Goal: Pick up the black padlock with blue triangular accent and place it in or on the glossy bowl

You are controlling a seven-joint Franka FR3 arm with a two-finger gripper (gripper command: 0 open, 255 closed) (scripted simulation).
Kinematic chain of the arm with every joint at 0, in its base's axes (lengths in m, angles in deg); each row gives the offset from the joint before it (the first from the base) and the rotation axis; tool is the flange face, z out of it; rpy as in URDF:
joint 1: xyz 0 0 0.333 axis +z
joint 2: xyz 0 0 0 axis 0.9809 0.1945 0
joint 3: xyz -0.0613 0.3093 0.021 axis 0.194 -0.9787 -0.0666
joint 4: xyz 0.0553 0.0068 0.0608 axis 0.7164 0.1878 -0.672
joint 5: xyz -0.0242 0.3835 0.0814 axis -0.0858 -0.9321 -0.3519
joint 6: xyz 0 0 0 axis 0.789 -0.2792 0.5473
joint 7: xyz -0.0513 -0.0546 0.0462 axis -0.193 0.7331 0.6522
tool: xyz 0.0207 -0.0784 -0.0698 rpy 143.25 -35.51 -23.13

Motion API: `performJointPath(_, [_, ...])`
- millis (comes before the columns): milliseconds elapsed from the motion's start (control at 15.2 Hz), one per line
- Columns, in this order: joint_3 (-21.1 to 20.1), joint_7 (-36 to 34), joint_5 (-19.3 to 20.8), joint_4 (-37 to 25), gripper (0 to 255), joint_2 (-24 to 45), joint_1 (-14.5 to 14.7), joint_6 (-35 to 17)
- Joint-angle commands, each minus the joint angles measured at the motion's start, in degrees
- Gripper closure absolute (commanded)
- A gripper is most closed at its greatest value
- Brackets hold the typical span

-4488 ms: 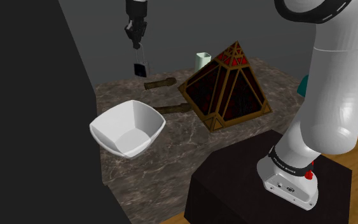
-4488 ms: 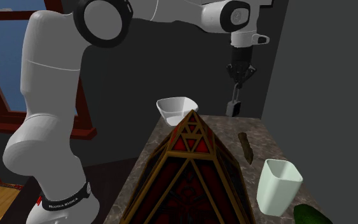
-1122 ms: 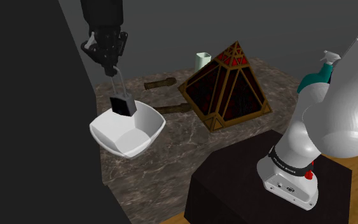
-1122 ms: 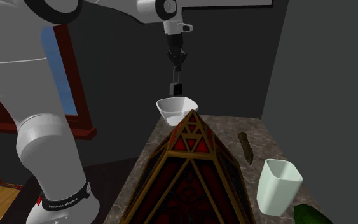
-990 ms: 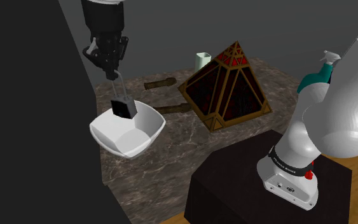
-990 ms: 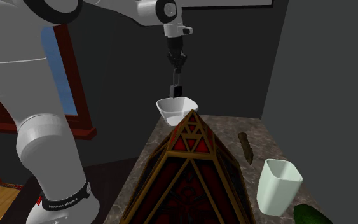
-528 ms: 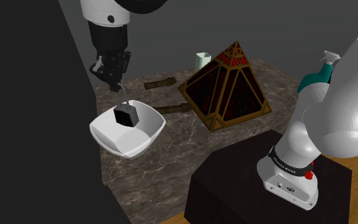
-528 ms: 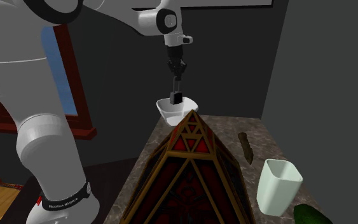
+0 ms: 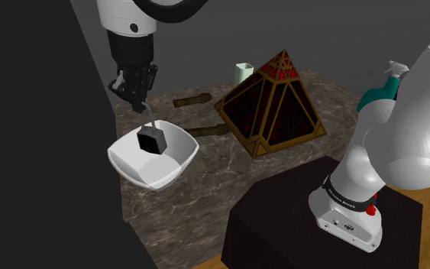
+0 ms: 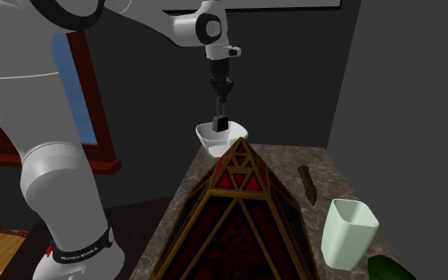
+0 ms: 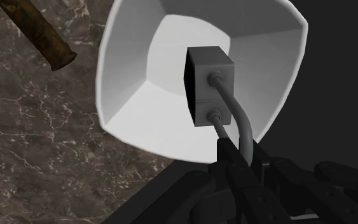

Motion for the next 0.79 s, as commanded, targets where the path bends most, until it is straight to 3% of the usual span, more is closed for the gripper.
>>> performJointPath(0, [0.0, 0.0, 0.0, 0.0, 0, 0.0, 0.0, 0.0])
performJointPath(330, [0.0, 0.0, 0.0, 0.0, 0, 0.0, 0.0, 0.0])
performJointPath(594, [0.1, 0.3, -0.5, -5.5, 0, -1.5, -0.1, 6.9])
performJointPath(726, [0.1, 0.3, -0.5, -5.5, 0, -1.5, 0.0, 6.9])
